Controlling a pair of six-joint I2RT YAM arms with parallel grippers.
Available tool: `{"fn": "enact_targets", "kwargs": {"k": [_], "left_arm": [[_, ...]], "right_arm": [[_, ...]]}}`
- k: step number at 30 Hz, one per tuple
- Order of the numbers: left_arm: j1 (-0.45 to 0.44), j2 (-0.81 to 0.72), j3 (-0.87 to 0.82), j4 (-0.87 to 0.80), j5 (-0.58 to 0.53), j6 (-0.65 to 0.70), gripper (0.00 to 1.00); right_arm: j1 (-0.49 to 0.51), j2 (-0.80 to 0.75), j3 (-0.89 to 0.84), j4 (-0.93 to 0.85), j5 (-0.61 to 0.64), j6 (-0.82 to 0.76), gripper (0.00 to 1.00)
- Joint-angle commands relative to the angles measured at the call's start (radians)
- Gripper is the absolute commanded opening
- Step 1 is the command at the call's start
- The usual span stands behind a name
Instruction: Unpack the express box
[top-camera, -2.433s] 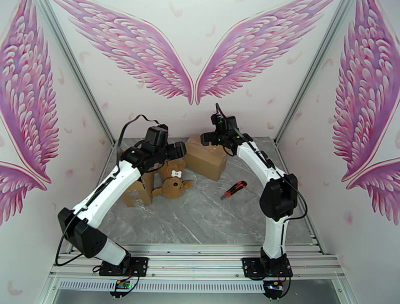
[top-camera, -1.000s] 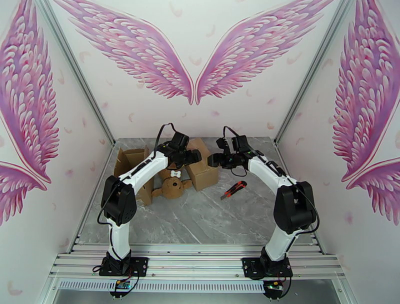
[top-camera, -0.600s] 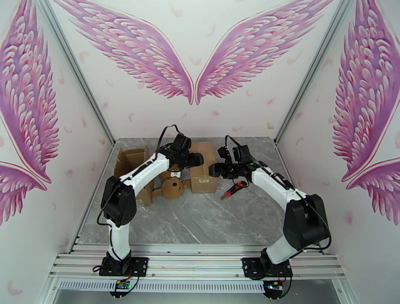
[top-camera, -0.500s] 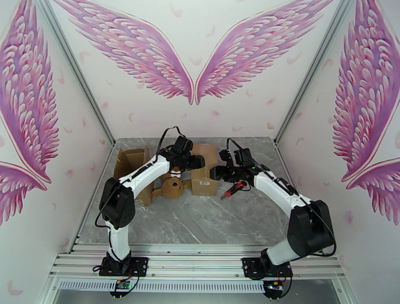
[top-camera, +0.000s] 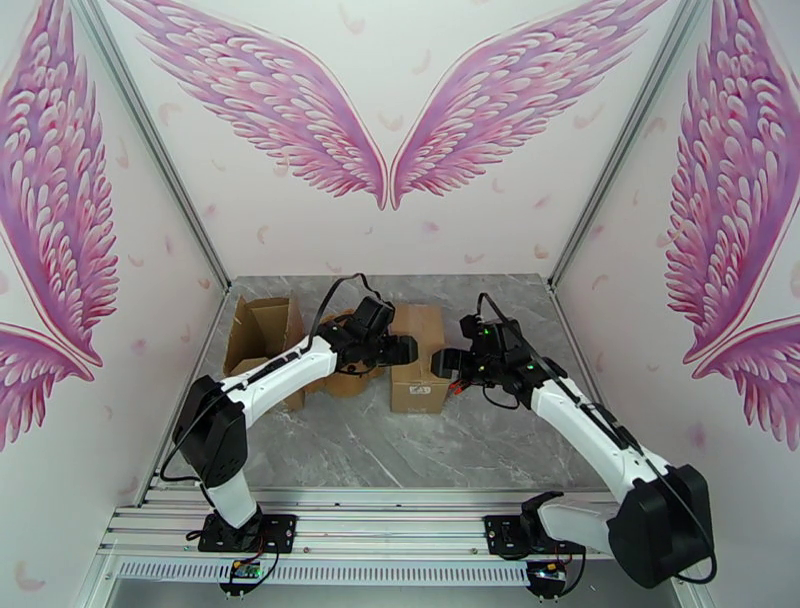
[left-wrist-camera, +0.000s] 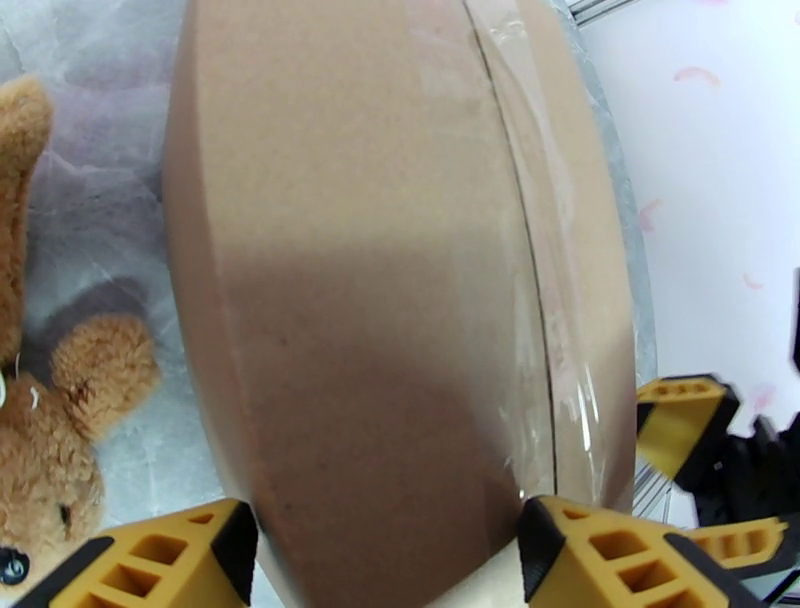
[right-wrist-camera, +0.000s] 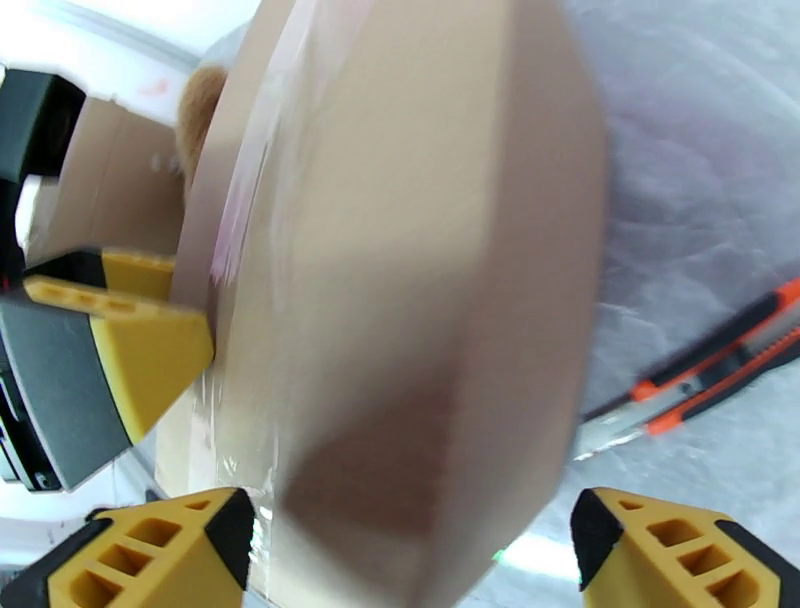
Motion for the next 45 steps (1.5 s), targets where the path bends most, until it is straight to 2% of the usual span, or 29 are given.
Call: {"fn": "enact_targets", "kwargs": {"k": [1,4,6,9,12,17,26,38,45], "left_arm": [[0.008,-0.055,-0.010,-0.057,-0.052,0.038,0.74],[0.015,-0.061,0.020,-0.079,-0.074,0.071,0.74],[0.018,-0.066,0.034,-0.079,-0.079,0.092,0.74],[0.019,-0.073,0.056,-0.082,-0.084,0.124,0.75],[0.019,-0.080,0.071,-0.083,-0.086,0.148,0.76],[0.020,-0.086,0.083,-0.089,-0.105,0.185,0.77],[0.030,-0.101,0.071,-0.079,-0.132,0.220,0.78],[0.051,-0.096,0.044,-0.066,-0.121,0.214,0.79],[0.055,-0.093,0.039,-0.071,-0.122,0.210,0.79]], "right_arm": [[-0.007,-0.116,-0.033,-0.004,0.207,0.023,0.97],[-0.046,-0.162,-0.060,-0.023,0.315,0.081,0.95],[-0.086,-0.134,-0.058,-0.074,0.352,0.141,0.92],[-0.128,-0.046,-0.056,-0.115,0.348,0.215,0.89],[-0.131,0.076,-0.035,-0.118,0.350,0.267,0.79],[-0.130,0.229,-0.007,-0.054,0.363,0.322,0.69],[-0.129,0.429,0.072,-0.034,0.355,0.399,0.67],[-0.128,0.583,0.142,0.020,0.348,0.442,0.67],[-0.122,0.643,0.151,0.045,0.345,0.456,0.59]]}}
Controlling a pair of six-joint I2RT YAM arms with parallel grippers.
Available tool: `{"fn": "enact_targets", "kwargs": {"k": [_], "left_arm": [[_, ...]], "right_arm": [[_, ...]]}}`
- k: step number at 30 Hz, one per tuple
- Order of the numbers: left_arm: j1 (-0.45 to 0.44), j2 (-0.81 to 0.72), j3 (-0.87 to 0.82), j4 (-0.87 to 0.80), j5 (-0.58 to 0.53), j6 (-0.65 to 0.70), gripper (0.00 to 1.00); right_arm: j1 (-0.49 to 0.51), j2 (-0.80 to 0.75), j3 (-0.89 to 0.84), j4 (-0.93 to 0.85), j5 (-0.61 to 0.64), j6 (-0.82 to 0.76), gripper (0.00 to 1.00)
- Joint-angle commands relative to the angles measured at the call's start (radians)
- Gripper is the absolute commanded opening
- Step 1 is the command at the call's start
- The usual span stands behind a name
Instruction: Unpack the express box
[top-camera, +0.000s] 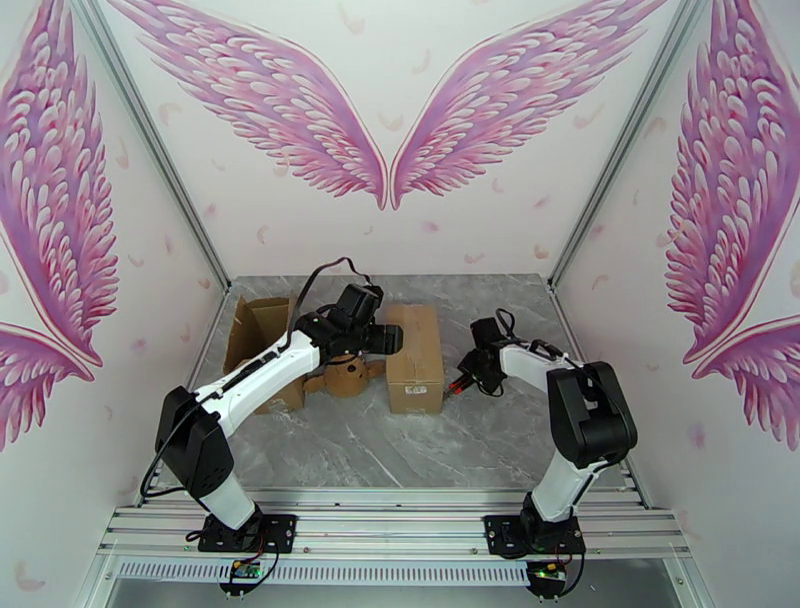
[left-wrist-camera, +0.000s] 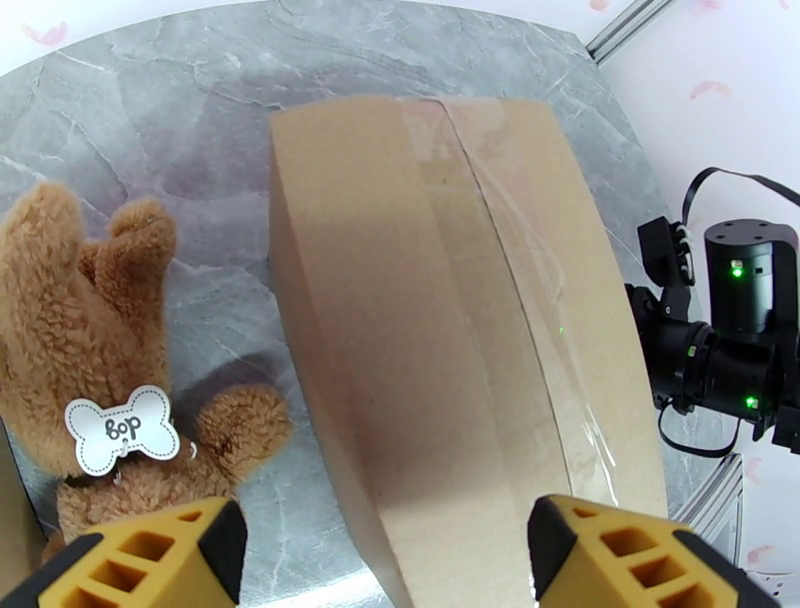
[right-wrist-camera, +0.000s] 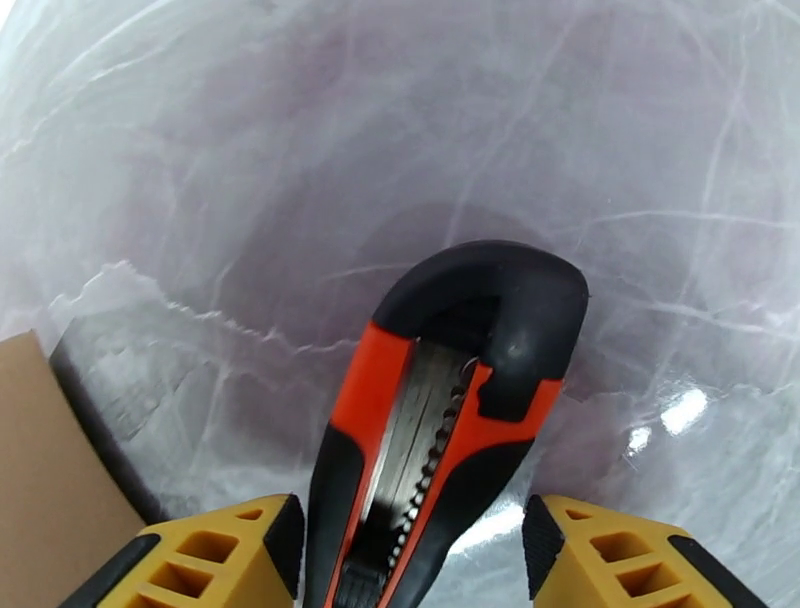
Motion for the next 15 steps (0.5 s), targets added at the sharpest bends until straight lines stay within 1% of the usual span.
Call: {"fn": "enact_targets", "kwargs": {"k": [1,3,5,9,12,15], "left_arm": [[0.007,-0.026,-0.007,-0.004,-0.001,0.003,0.79],[0.007,-0.024,-0.010,-0.003,-0.002,0.000,0.79],[0.007,-0.022,-0.011,-0.002,-0.002,-0.004,0.79],[0.007,-0.019,-0.008,-0.003,0.001,-0.009,0.79],[0.008,-0.019,-0.012,-0.003,0.001,-0.010,0.79],[0.007,-0.019,-0.013,-0.004,0.002,-0.010,0.79]], "right_arm": [[0.006,0.041,0.024,0.031,0.002,0.025,0.58],[0.009,0.052,0.026,0.038,0.008,0.032,0.57],[0.012,0.067,0.035,0.038,0.009,0.028,0.54],[0.019,0.083,0.063,0.026,0.026,0.030,0.52],[0.022,0.099,0.084,0.011,0.026,0.022,0.53],[0.023,0.115,0.110,-0.014,0.028,0.014,0.57]]}}
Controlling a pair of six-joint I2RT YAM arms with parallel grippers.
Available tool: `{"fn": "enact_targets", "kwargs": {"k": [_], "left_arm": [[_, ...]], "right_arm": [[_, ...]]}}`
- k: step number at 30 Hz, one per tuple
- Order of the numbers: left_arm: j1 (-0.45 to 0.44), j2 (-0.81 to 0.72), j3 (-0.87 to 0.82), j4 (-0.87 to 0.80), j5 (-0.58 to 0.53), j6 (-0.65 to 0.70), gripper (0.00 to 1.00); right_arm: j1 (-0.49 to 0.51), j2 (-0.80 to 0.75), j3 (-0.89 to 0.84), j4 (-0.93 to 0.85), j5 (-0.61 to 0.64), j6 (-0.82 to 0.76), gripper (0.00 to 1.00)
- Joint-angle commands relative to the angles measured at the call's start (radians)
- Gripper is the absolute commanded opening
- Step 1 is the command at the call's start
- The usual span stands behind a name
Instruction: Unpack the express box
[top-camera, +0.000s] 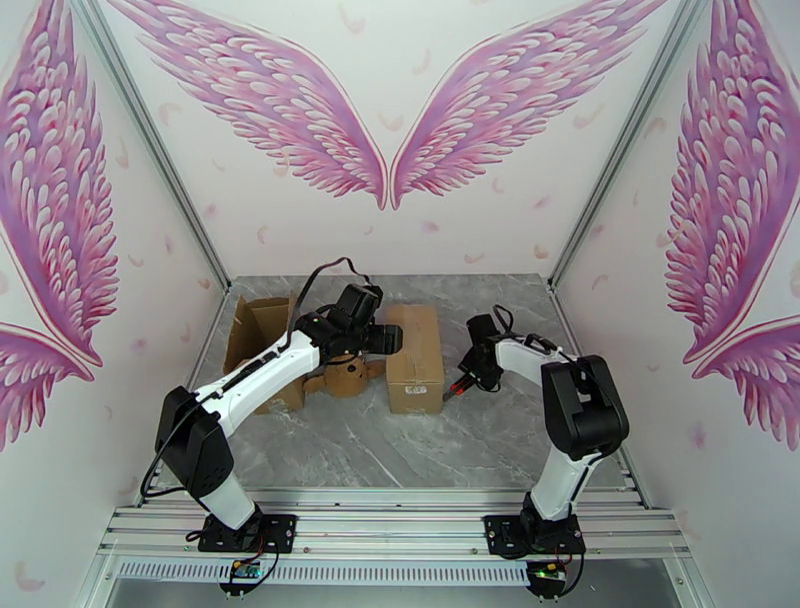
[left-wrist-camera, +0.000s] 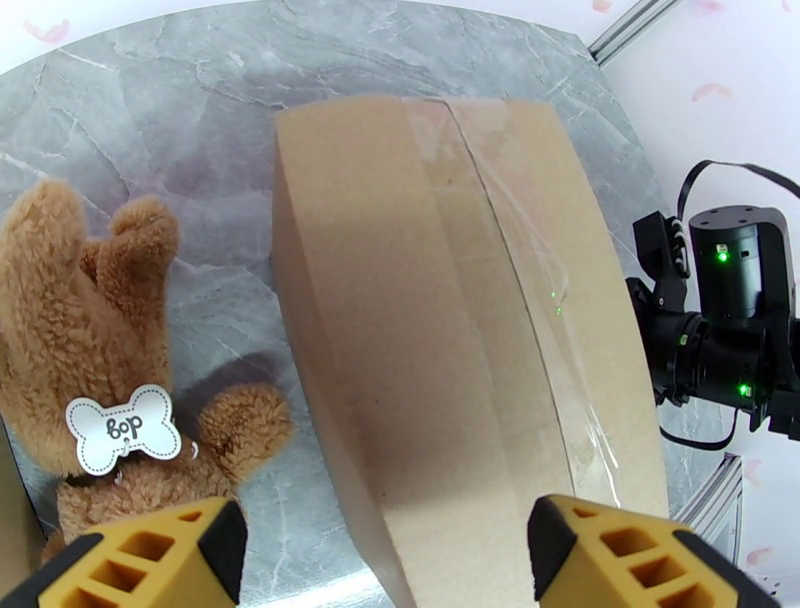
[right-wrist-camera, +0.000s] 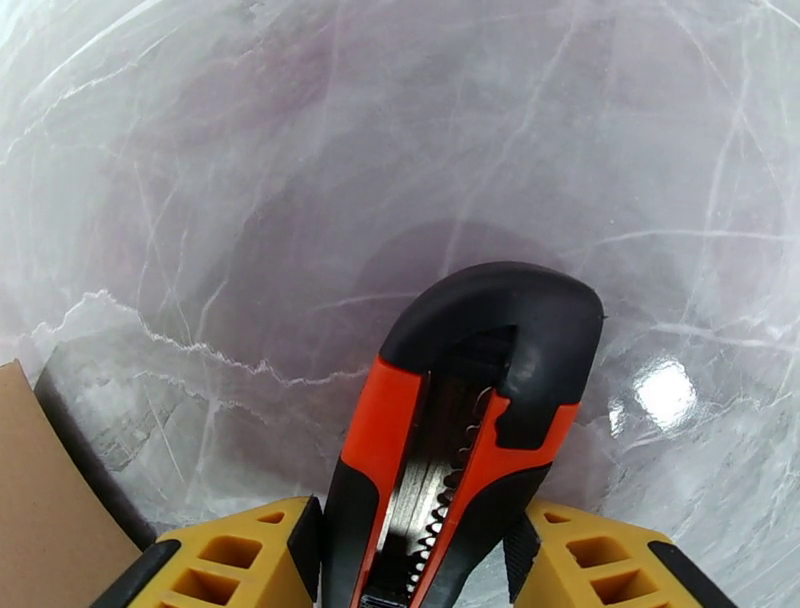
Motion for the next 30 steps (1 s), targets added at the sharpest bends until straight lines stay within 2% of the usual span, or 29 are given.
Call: {"fn": "enact_targets", "kwargs": {"k": [1,10,13,14,22,30], "left_arm": [[0.006,-0.019,-0.010,-0.005,0.002,-0.006,0.79],[0.007,-0.019,-0.020,-0.004,0.000,-0.005,0.79],[0.007,-0.023,-0.028,-0.008,0.001,-0.004,0.79],[0.007,-0.024,-0.033,-0.008,-0.001,-0.005,0.79],[0.009,-0.051,-0.051,-0.014,-0.016,-0.002,0.79],[-0.014,-0.064,0.015,-0.051,-0.031,0.039,0.79]], "right_arm": [[0.012,0.062,0.041,0.047,-0.006,-0.007,0.58],[0.028,0.118,0.130,-0.048,0.019,-0.025,0.56],[0.030,0.120,0.131,-0.047,0.022,-0.026,0.39],[0.031,0.115,0.124,-0.040,0.022,-0.025,0.38],[0.031,0.054,0.069,0.006,0.030,-0.010,0.36],[0.031,-0.130,0.044,-0.010,0.121,-0.042,0.37]]}}
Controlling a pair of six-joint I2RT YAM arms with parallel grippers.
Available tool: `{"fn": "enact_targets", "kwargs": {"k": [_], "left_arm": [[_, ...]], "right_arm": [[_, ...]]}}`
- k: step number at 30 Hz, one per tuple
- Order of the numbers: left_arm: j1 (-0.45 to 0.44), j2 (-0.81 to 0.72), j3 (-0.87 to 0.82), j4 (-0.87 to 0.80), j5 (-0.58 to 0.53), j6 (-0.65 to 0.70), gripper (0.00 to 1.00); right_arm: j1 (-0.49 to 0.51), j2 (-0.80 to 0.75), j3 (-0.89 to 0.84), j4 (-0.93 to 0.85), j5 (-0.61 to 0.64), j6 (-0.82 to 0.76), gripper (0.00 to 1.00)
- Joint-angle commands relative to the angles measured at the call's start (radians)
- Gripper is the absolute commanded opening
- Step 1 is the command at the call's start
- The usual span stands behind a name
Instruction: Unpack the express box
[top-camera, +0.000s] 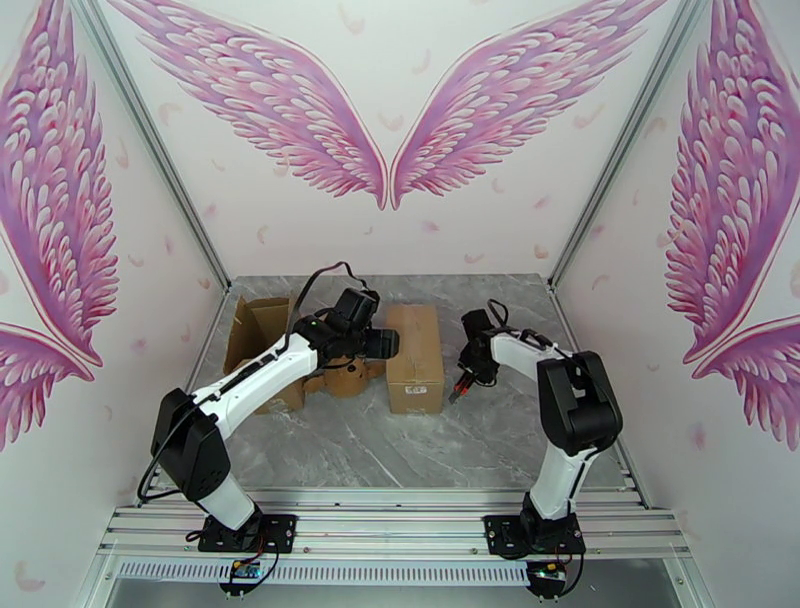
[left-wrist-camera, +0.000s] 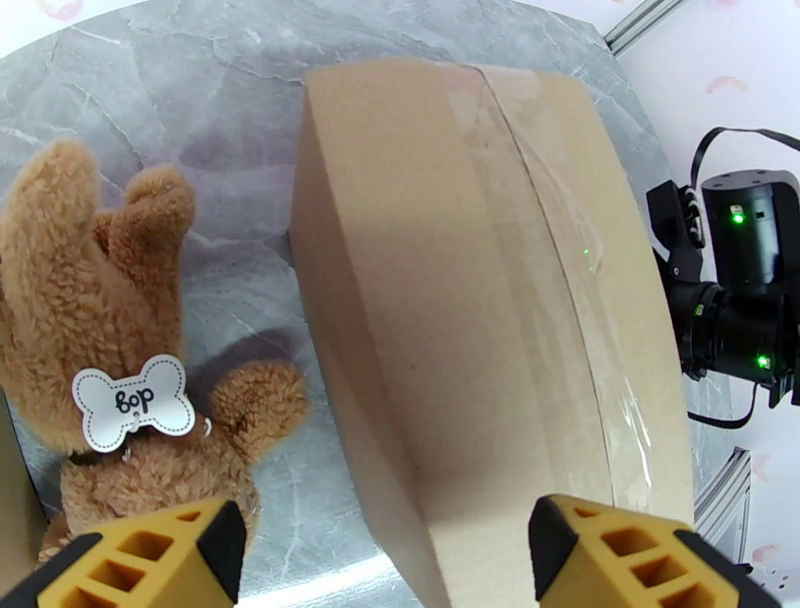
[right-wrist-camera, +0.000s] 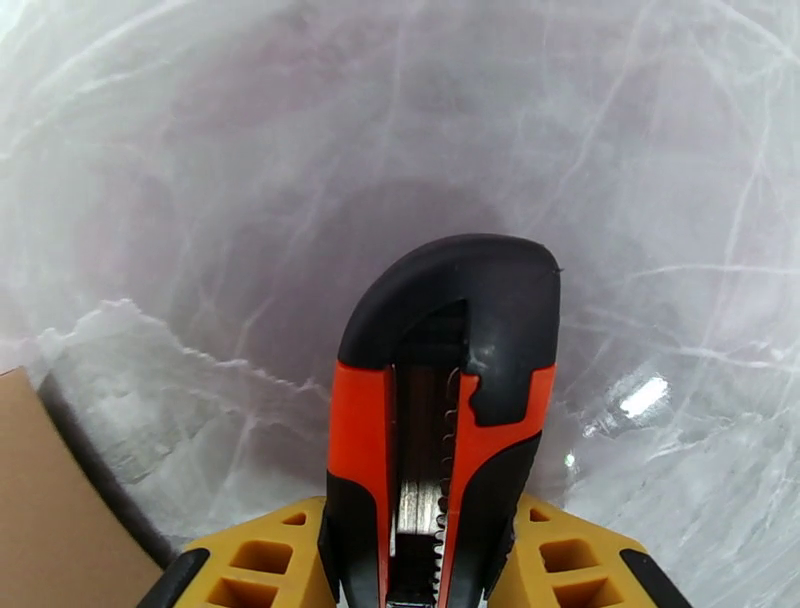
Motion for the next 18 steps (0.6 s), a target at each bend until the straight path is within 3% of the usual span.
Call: {"fn": "enact_targets", "kwargs": {"k": [1,10,15,18], "left_arm": [[-0.020,-0.039,0.066,-0.037,-0.022,0.046,0.79],[-0.118,0.035,0.218,-0.004,0.022,0.204,0.78],[-0.180,0.153,0.362,0.008,0.078,0.304,0.78],[-0.183,0.238,0.467,0.001,0.139,0.296,0.77]], "right_arm": [[0.007,-0.136,-0.010,0.029,0.076,-0.028,0.37],[0.006,-0.410,-0.031,0.036,0.120,-0.100,0.40],[0.015,-0.524,-0.018,0.061,0.047,-0.159,0.40],[0.026,-0.567,-0.007,0.065,0.004,-0.168,0.40]]}}
